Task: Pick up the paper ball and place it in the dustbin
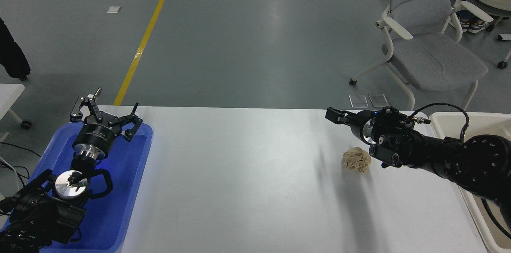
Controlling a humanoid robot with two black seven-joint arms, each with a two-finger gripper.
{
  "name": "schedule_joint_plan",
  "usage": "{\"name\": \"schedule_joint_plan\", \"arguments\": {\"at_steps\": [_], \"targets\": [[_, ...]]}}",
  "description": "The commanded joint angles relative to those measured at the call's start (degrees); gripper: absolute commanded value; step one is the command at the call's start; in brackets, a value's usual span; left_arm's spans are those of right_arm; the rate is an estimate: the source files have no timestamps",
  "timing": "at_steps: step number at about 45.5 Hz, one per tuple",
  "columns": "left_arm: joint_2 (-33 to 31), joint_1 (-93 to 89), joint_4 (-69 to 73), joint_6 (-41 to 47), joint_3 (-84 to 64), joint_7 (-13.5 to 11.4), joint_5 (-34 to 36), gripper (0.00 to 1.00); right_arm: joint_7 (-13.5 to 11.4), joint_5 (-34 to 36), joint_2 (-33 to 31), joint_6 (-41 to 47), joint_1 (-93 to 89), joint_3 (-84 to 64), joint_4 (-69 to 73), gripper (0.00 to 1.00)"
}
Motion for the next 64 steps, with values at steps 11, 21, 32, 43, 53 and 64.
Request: {"name": "schedule_joint_plan", "arguments": {"at_steps": [11, 21, 32, 43, 53, 64], "targets": [[0.0, 0.0, 0.0, 0.0, 0.04, 0.0, -0.07, 1.0, -0.13, -0.73, -1.32, -0.44, -3.56, 0.13, 0.69, 1.0], [0.0, 0.0, 0.0, 0.0, 0.04, 0.0, 0.02, 1.0, 0.04, -1.78, -2.91, -0.36, -4.96, -0.22, 1.04, 1.0], [0.0, 0.0, 0.0, 0.0, 0.04, 0.0, 0.02, 1.0, 0.13, -3.37, -3.08, -0.36, -6.02, -0.13, 1.57, 1.0], [0.0, 0.0, 0.0, 0.0, 0.04, 0.0, 0.02, 1.0, 0.13, -3.37, -3.08, -0.36, -6.02, -0.04, 4.2, 1.0], [0.0, 0.0, 0.0, 0.0, 0.04, 0.0, 0.02, 1.0, 0.13, -5.48, -3.08, -0.44, -7.07, -0.13, 3.77, 1.0], [0.0, 0.0, 0.0, 0.0, 0.04, 0.0, 0.02, 1.0, 0.13, -7.58, -3.17, -1.06, -7.6, -0.31, 3.33, 0.48]]}}
